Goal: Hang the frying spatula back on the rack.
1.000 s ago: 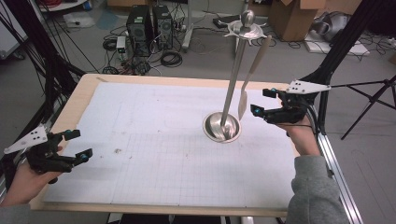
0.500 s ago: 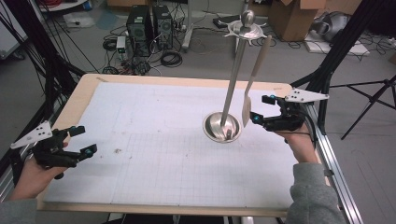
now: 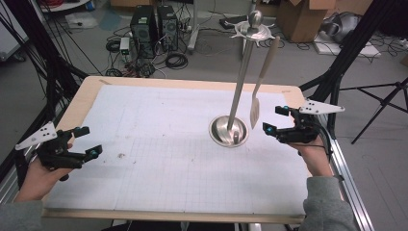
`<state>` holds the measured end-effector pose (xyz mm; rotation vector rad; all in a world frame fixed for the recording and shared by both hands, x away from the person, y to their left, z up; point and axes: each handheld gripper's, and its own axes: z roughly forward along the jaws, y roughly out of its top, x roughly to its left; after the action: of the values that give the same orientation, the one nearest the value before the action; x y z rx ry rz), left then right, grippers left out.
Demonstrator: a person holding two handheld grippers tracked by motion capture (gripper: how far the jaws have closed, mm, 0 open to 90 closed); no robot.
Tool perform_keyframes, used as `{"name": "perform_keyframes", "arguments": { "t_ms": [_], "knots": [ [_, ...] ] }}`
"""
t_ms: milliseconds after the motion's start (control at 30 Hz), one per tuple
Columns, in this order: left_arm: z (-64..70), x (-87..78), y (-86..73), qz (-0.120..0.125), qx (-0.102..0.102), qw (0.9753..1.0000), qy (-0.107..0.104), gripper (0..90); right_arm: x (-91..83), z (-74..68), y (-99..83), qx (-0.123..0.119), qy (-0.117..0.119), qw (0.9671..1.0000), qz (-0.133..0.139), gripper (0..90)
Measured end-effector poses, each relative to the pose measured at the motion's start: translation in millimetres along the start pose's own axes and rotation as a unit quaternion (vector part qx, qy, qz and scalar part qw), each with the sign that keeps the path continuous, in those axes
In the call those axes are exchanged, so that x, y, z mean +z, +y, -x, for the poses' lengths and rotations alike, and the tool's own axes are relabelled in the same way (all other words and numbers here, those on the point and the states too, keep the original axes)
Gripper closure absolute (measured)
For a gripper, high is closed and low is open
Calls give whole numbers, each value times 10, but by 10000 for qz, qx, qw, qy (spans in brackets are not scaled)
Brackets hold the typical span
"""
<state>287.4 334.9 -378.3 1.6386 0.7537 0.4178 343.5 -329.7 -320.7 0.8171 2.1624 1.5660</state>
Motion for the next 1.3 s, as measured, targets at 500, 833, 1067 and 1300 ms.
{"name": "perform_keyframes", "arguments": {
  "t_ms": [500, 833, 1067, 1300],
  "knots": [
    [-57, 153, 33, 160, -12, 9999, 1, 39, -67, -119, -207, 104, -163, 9997, -134, 120],
    [-121, 190, -24, 93, -37, 9999, 82, 39, -82, -170, -316, 273, -327, 9991, -85, 120],
    [-142, 216, -50, 52, -30, 10000, 77, 39, -134, -170, -426, 389, -393, 9985, -31, 120],
    [-145, 220, -50, 64, -44, 10000, 58, 39, -178, -160, -542, 638, -476, 9968, 89, 120]
  ]
}}
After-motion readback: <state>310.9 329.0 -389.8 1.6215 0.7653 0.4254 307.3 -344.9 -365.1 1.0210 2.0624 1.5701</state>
